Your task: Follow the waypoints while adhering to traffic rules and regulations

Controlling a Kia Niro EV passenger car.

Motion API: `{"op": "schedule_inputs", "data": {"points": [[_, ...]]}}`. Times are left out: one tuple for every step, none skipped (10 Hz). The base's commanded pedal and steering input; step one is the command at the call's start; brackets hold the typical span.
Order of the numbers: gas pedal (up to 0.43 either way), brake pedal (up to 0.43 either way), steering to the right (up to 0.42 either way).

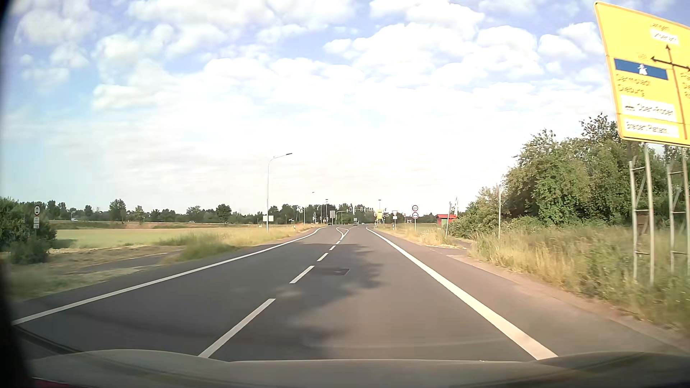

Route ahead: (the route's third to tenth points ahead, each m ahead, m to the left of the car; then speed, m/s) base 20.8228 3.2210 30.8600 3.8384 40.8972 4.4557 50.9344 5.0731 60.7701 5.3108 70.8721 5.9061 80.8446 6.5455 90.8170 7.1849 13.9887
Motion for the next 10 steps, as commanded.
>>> {"op": "schedule_inputs", "data": {"points": [[0.0,0.03,-0.001],[0.0,0.03,-0.001],[0.0,0.03,-0.002],[0.0,0.03,-0.001],[0.0,0.03,-0.002],[0.0,0.03,-0.001],[0.0,0.03,-0.001],[0.0,0.03,-0.001],[0.0,0.03,-0.002],[0.028,0.03,-0.001]]}}
